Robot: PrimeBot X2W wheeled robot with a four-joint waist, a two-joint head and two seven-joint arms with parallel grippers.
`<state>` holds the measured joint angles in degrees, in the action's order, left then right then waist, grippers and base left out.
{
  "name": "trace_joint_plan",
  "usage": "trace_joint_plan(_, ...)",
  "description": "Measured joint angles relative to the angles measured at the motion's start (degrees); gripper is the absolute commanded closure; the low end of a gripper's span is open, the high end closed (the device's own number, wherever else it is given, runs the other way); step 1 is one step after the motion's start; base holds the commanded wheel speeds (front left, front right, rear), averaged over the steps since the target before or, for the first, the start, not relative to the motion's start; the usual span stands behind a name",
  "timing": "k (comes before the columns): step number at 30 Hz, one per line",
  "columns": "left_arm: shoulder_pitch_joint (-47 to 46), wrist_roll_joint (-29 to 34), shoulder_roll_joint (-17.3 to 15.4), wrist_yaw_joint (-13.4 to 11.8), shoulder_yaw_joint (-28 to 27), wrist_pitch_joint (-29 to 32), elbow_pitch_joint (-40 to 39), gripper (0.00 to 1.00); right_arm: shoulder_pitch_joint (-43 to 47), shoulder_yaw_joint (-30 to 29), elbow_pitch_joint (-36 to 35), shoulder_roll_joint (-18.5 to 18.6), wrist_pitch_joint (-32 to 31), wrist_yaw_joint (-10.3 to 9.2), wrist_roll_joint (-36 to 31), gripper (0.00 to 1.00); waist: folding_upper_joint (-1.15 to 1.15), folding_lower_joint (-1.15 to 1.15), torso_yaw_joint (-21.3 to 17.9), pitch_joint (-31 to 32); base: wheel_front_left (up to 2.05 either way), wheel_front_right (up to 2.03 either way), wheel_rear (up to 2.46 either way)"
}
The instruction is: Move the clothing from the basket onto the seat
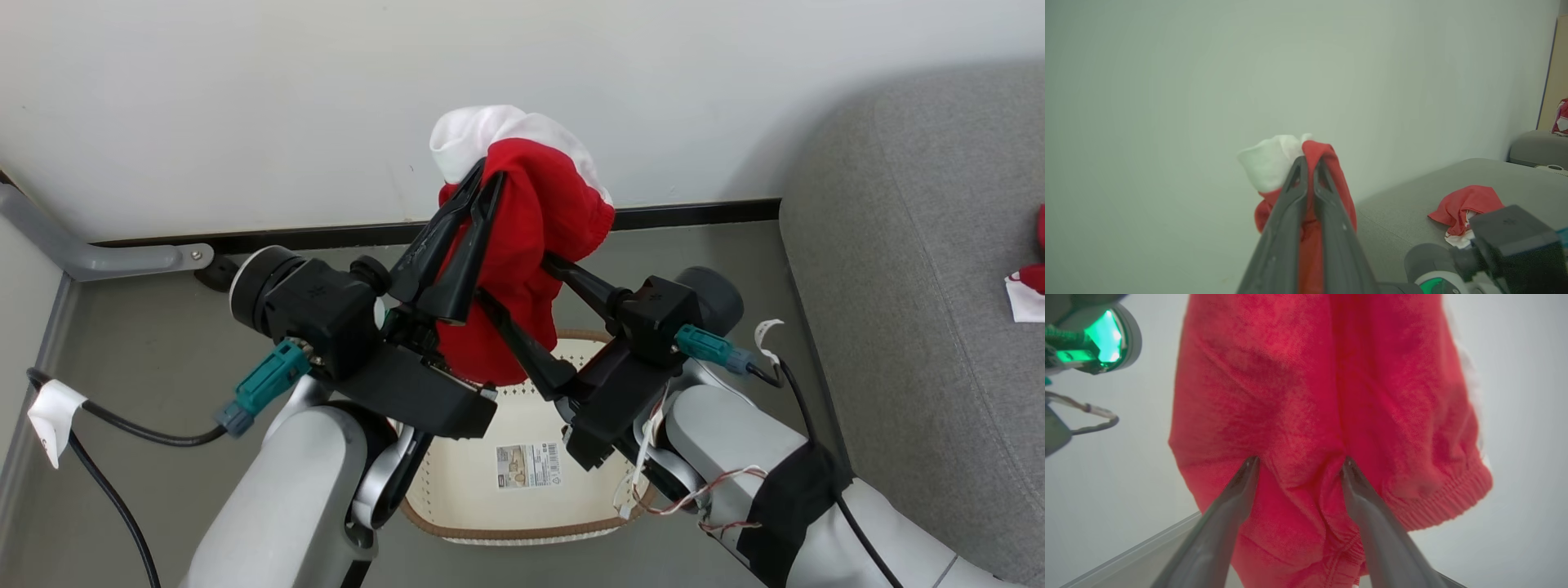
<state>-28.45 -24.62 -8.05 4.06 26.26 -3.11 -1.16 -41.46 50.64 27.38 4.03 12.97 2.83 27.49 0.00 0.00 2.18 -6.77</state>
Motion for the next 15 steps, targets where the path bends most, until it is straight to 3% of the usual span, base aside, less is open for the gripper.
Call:
trace_joint_plan(2,-0.2,0.0,0.0,0.0,0.1,0.0,0.0,1.00,-0.5,0.6,0.5,0.0,0.0,-0.42,1.0,0.00,0.00,0.00,0.0,0.0,0.00,0.00,0.00)
trace_joint_plan(3,-0.4,0.0,0.0,0.0,0.1,0.0,0.0,1.00,-0.6,0.9,0.6,0.0,0.1,-0.70,1.4,0.37,0.00,0.00,0.0,0.0,0.00,0.00,0.00)
trace_joint_plan(4,-0.5,0.0,0.0,0.0,0.1,0.0,0.0,1.00,-0.7,1.2,0.7,0.0,0.1,-0.90,1.6,0.90,0.00,0.00,0.0,0.0,0.00,0.00,0.00)
trace_joint_plan(5,-0.5,0.0,0.0,0.0,0.1,0.0,0.1,1.00,-0.8,1.5,0.8,0.0,0.2,-1.14,1.9,1.00,0.00,0.00,0.0,0.0,0.00,0.00,0.00)
trace_joint_plan(15,-0.5,0.0,-0.2,0.1,-0.2,0.0,0.7,1.00,-2.6,3.4,1.3,0.0,0.4,-2.89,4.9,1.00,0.00,0.00,-0.2,0.0,0.00,0.00,0.00)
